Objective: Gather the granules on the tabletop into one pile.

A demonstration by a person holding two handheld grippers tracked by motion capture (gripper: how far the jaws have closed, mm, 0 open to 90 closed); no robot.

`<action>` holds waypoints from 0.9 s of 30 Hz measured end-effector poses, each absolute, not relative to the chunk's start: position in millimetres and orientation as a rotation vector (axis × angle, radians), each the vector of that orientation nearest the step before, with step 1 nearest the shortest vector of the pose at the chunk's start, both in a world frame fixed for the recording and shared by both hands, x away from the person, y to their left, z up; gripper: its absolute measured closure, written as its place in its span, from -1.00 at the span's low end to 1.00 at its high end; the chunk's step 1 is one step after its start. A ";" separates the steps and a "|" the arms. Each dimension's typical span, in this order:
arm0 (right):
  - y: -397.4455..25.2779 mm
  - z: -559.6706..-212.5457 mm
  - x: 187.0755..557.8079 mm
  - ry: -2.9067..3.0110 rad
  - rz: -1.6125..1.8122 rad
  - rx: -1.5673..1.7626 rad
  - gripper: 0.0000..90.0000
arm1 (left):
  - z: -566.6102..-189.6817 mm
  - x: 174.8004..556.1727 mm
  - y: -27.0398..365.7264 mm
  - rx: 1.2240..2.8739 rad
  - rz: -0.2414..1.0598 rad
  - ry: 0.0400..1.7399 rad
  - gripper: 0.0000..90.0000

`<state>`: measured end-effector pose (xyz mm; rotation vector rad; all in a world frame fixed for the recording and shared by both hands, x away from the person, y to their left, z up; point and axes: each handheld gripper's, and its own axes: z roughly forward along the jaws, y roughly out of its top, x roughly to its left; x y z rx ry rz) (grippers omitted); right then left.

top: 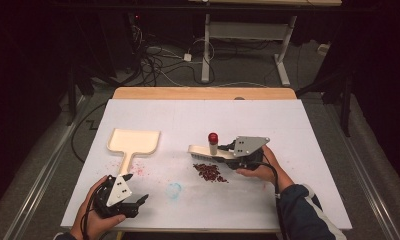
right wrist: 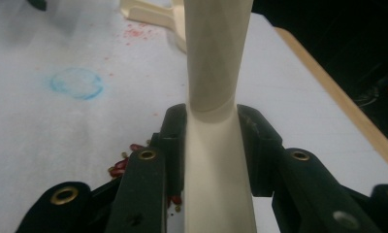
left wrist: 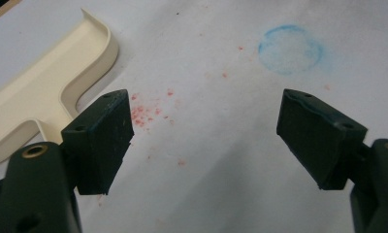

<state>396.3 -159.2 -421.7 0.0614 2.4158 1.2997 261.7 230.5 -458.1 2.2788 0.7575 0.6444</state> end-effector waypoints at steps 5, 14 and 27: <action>-169.5 -412.0 393.9 2.354 1.322 0.152 0.51 | -457.4 261.1 230.5 2.267 0.650 0.758 -0.56; -187.6 -388.8 377.7 2.329 1.292 0.322 0.51 | -455.9 260.8 231.0 2.260 0.658 0.753 -0.56; -215.5 -366.6 347.9 2.351 1.264 0.489 0.51 | -453.2 259.6 233.8 2.245 0.675 0.757 -0.56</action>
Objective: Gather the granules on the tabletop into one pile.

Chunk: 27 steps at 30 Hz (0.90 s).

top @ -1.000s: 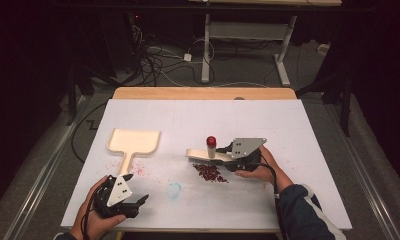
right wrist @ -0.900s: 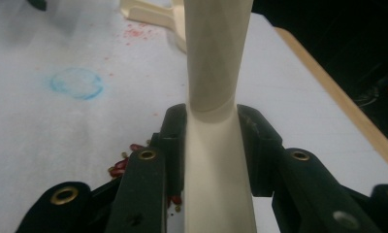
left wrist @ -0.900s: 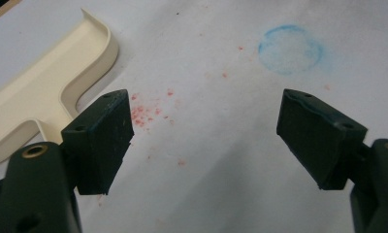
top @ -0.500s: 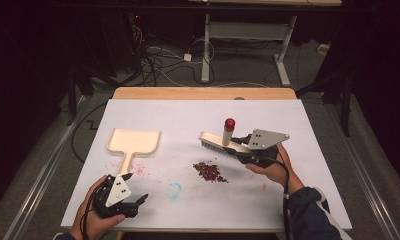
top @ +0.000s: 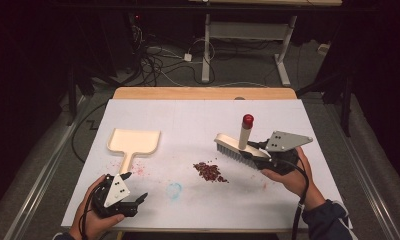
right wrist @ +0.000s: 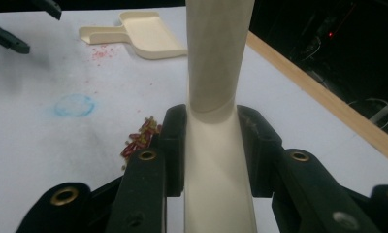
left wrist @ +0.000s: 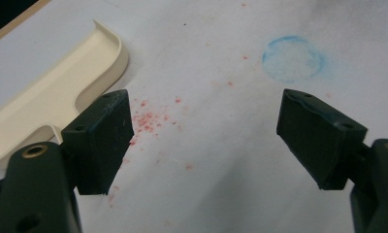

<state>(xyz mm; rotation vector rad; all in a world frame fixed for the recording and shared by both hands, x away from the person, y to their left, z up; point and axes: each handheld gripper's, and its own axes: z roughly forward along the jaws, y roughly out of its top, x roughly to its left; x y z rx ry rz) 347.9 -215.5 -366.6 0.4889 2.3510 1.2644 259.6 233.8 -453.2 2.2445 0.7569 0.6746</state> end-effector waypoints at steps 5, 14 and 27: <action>-228.9 -361.9 336.2 2.395 1.238 0.539 0.51 | -452.3 259.3 234.5 2.246 0.683 0.756 -0.56; -260.2 -356.8 320.7 2.495 1.211 0.685 0.51 | -452.6 258.7 234.8 2.245 0.681 0.757 -0.56; -280.9 -383.9 344.7 2.718 1.126 0.769 0.51 | -453.5 260.5 233.3 2.256 0.661 0.755 -0.56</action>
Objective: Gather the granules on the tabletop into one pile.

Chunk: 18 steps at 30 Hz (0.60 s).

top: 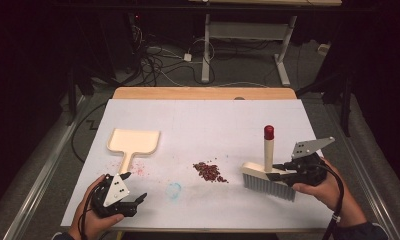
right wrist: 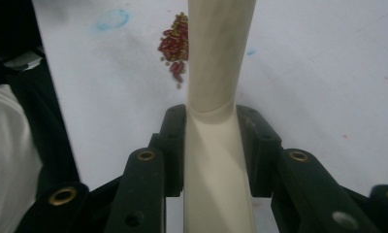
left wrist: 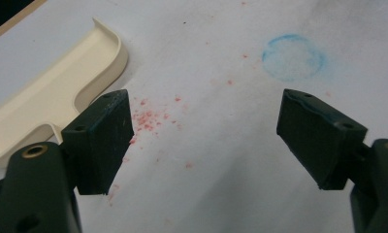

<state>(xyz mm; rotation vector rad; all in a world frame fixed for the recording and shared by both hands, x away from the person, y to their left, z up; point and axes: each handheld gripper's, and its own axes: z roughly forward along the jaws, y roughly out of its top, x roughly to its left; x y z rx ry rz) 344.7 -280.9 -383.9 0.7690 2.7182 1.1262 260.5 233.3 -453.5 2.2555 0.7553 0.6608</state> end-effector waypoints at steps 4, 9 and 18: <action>-284.1 -390.5 368.9 2.716 1.112 0.800 0.43 | -454.5 260.8 231.9 2.262 0.655 0.751 -0.56; -294.2 -391.0 392.4 2.650 1.128 0.796 0.40 | -455.7 261.2 231.8 2.265 0.645 0.752 -0.56; -295.7 -407.0 416.7 2.423 0.960 1.099 0.45 | -455.8 262.4 230.7 2.265 0.646 0.754 -0.56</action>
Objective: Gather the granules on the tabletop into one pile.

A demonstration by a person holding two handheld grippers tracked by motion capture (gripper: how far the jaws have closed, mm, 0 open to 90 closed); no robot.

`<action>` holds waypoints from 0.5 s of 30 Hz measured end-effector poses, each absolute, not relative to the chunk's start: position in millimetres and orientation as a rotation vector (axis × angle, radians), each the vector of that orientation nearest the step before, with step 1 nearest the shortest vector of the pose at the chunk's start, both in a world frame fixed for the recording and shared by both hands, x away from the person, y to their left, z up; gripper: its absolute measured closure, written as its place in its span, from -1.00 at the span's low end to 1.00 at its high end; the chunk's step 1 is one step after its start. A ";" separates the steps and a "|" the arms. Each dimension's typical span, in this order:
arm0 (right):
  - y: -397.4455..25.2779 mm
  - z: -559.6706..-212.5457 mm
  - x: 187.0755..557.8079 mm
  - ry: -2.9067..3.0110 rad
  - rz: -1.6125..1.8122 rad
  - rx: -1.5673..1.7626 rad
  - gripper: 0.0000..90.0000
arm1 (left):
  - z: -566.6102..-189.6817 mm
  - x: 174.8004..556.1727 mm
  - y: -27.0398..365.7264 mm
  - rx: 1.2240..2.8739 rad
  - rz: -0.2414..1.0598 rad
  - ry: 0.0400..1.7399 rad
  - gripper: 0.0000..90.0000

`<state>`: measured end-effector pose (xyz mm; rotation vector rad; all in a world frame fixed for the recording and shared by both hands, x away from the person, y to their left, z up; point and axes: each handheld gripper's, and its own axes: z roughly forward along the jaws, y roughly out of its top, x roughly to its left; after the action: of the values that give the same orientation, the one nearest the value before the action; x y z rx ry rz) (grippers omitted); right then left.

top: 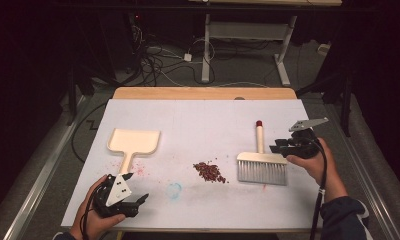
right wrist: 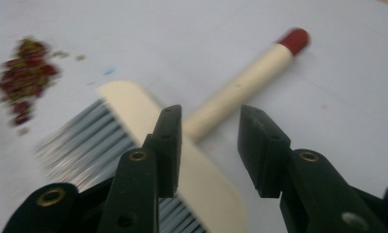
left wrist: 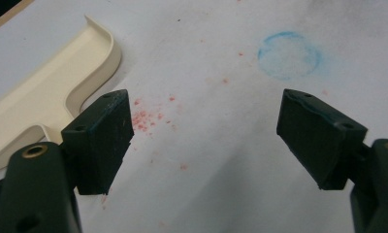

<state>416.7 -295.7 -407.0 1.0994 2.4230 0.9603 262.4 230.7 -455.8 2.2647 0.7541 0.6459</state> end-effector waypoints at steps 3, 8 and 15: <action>-286.0 -414.1 420.5 2.351 0.892 1.111 0.58 | -455.9 262.3 229.6 2.267 0.647 0.752 -0.56; -272.8 -432.7 436.5 2.346 0.809 1.223 0.61 | -455.4 262.6 229.5 2.265 0.650 0.752 -0.56; -251.7 -440.9 440.8 2.283 0.822 1.322 0.39 | -455.2 261.9 230.4 2.261 0.652 0.754 -0.56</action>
<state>440.8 -251.7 -440.9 1.3217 2.2831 0.8221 261.9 230.4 -455.2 2.2607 0.7543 0.6520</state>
